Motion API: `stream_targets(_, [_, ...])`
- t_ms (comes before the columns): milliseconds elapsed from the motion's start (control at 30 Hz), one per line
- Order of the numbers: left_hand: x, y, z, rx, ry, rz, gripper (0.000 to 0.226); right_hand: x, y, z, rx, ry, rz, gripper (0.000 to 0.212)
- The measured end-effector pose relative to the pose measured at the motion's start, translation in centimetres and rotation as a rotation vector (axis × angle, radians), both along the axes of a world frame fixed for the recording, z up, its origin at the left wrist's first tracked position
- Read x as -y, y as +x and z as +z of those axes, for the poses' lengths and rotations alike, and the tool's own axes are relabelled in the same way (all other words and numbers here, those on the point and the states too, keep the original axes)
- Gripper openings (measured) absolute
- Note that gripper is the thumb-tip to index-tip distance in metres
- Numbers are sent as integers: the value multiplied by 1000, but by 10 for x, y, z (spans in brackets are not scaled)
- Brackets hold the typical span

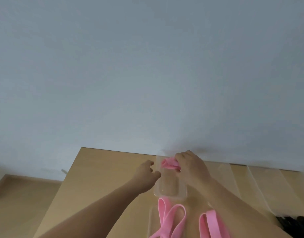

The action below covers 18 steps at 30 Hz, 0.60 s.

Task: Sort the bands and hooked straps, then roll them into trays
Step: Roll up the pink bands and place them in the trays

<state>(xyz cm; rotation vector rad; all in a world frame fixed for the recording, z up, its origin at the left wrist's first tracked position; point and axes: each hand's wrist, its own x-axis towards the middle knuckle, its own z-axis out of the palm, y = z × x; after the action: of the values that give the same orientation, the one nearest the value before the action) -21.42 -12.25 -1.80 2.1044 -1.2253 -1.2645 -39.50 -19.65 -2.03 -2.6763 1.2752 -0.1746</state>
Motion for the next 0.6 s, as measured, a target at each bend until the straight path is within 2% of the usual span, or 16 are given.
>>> stream_targets(133, [0,-7,-13,64,44,-59,50,18,11,-17,-100,13,42,20])
stream_targets(300, [2,-6,-18,70,53,-80,45,22,15,-33,-100,32,48,22])
stream_targets(600, [2,-3,-18,57,49,-78,44,7,32,-27,-338,-146,137,24])
